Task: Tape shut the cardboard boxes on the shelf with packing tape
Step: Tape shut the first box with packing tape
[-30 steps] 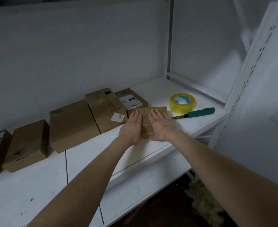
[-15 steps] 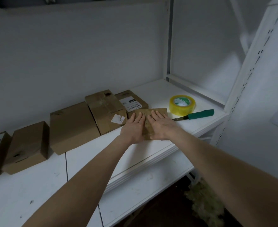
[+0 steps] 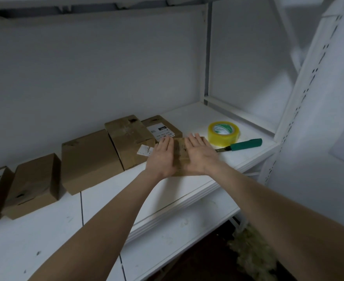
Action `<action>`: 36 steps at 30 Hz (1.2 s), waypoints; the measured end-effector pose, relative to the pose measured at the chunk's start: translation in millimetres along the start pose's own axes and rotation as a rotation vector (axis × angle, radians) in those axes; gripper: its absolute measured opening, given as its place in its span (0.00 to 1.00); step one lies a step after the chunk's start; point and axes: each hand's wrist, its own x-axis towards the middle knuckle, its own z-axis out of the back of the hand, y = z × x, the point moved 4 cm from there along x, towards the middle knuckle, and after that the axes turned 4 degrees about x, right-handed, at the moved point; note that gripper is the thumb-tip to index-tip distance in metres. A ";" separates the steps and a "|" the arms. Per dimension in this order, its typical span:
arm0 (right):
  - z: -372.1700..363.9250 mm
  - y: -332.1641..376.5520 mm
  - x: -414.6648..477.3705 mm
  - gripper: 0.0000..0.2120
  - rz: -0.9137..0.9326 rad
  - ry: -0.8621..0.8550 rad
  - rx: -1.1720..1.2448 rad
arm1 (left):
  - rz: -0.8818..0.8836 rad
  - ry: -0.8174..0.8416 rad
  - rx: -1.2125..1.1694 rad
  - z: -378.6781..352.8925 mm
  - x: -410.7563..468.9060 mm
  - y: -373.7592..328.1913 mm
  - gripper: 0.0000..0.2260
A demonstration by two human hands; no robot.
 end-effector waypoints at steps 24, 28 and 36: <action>-20.9 -9.5 4.5 0.38 -0.104 0.081 0.019 | 0.330 -0.020 -0.823 -16.2 1.6 1.5 0.19; -22.2 -9.0 2.5 0.36 -0.100 0.083 -0.020 | 0.382 0.060 -0.902 -26.3 -4.9 8.1 0.23; -17.9 -7.7 0.5 0.41 -0.119 0.117 0.026 | 0.352 0.056 -0.817 -12.2 -1.5 3.9 0.20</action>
